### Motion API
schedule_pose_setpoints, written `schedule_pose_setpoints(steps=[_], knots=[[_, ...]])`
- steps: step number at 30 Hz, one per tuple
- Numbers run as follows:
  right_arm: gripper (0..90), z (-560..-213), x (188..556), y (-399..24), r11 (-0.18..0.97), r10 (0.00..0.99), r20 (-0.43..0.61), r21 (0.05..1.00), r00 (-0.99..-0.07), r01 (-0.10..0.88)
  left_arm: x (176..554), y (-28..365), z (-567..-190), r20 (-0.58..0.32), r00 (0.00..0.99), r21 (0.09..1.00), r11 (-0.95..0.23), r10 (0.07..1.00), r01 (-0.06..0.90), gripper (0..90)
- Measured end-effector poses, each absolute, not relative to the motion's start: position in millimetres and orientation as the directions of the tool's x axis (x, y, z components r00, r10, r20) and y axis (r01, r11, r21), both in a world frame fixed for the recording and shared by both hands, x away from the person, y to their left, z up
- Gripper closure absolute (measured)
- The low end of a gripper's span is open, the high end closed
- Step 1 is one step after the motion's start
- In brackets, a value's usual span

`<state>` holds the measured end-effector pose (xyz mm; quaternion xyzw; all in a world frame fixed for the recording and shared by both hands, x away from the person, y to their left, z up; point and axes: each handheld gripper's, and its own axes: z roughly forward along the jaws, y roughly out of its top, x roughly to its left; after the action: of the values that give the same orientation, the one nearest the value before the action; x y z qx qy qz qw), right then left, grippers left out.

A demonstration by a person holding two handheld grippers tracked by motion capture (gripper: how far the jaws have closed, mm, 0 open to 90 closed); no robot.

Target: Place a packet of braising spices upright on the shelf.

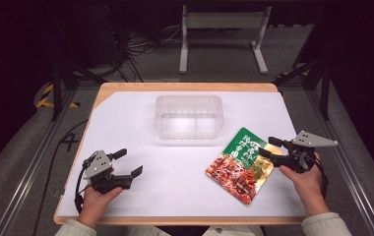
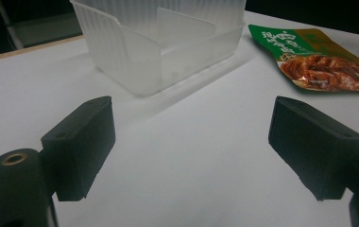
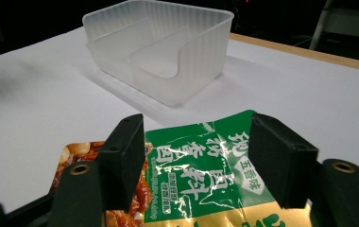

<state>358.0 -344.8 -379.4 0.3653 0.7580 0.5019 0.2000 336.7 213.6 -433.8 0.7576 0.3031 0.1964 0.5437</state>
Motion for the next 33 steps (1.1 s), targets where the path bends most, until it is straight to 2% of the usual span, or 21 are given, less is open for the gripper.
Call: schedule_pose_setpoints(steps=[10,25,33], knots=[[38.1,-378,390,-361,0.186,0.777,0.122,0.893,-0.617,0.410,336,213,-434,-0.037,0.737,0.943,-0.220,0.675,0.248,16.1],[37.5,-388,412,-373,0.183,0.832,0.103,0.876,-0.545,0.445,337,214,-434,-0.026,0.738,0.942,-0.230,0.674,0.244,16.1],[36.8,-402,420,-377,0.206,0.858,0.128,0.802,-0.497,0.561,337,213,-434,-0.028,0.739,0.941,-0.231,0.673,0.246,16.1]])
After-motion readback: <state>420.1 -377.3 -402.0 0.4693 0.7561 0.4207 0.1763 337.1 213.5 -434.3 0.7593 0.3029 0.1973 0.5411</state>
